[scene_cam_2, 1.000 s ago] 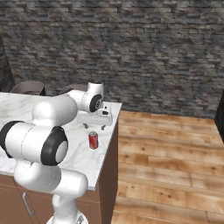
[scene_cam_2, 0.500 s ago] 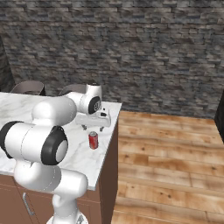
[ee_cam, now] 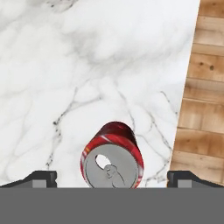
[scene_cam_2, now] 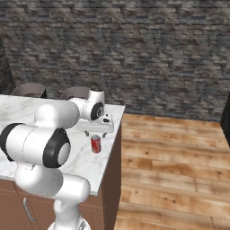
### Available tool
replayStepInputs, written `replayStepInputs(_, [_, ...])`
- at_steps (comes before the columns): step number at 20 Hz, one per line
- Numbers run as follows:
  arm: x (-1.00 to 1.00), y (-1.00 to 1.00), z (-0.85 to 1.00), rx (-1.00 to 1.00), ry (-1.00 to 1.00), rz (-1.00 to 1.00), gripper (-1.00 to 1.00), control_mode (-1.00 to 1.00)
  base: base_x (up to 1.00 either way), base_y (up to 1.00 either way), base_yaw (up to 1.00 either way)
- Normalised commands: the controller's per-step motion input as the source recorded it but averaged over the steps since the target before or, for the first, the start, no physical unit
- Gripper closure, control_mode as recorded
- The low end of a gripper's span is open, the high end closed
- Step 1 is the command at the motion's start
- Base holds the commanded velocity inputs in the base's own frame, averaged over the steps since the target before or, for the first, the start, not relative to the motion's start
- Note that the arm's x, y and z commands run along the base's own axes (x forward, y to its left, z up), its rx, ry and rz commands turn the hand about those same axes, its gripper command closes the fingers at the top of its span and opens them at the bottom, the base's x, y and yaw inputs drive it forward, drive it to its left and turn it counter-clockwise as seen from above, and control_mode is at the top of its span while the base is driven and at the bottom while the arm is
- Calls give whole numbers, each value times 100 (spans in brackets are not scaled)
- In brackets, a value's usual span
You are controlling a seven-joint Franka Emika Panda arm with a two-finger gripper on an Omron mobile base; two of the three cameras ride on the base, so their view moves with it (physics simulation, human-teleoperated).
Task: Four empty soda cans are scattered around the kitchen. Gather all the cans and cluster them next to the stove for recycling.
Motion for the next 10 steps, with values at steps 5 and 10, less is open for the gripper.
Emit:
replayStepInputs(5, [0, 0, -19, 0, 0, 0, -100, -100, 0, 0, 0])
replayStepInputs(10, [0, 0, -18, 0, 0, 0, -100, -100, 0, 0, 0])
